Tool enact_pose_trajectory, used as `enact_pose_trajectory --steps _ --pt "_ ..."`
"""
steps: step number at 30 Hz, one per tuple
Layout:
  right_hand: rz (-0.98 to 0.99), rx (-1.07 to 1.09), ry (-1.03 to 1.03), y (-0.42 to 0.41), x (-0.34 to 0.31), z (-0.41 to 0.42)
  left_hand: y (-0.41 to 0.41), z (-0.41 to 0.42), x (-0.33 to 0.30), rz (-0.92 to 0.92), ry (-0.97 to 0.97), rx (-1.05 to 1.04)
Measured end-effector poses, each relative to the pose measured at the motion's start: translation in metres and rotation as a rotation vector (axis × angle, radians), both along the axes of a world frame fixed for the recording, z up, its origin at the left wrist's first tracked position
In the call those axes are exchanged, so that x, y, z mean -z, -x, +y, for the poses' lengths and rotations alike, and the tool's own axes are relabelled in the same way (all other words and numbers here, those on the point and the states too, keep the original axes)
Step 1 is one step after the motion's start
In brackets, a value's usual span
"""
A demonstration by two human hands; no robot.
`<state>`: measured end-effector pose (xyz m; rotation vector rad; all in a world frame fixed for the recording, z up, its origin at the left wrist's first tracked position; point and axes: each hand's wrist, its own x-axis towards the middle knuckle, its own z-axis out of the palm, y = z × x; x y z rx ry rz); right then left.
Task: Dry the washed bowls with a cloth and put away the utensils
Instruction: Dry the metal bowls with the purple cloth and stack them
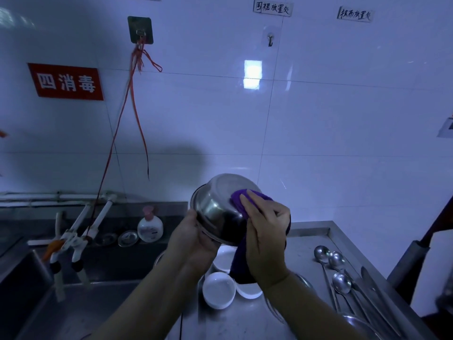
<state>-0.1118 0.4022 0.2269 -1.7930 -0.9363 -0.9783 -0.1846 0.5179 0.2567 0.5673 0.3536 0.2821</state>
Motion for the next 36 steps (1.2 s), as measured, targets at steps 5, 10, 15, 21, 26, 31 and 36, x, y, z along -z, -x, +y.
enact_pose_trajectory --steps 5,10,15,21,26,31,36 --pt "-0.155 -0.029 0.221 -0.005 -0.019 0.007 0.002 -0.005 -0.001 0.005 -0.059 0.009" --pt "-0.378 -0.027 0.404 0.002 -0.01 0.013 0.001 -0.003 -0.003 0.027 -0.066 0.038" --pt "-0.491 -0.14 0.377 -0.005 0.008 0.004 0.001 0.008 -0.007 0.029 0.017 0.098" --pt "-0.486 -0.18 0.221 -0.029 0.028 -0.016 0.003 0.016 -0.009 -0.024 0.01 -0.004" --pt "-0.213 -0.145 0.151 -0.023 0.03 -0.014 0.0 0.016 -0.008 -0.073 0.052 -0.077" --pt "-0.451 -0.2 0.092 -0.014 0.019 0.007 -0.004 0.006 0.003 -0.078 0.07 0.017" --pt "-0.621 -0.183 0.222 -0.028 0.027 -0.005 -0.001 0.012 0.005 -0.022 0.134 -0.003"
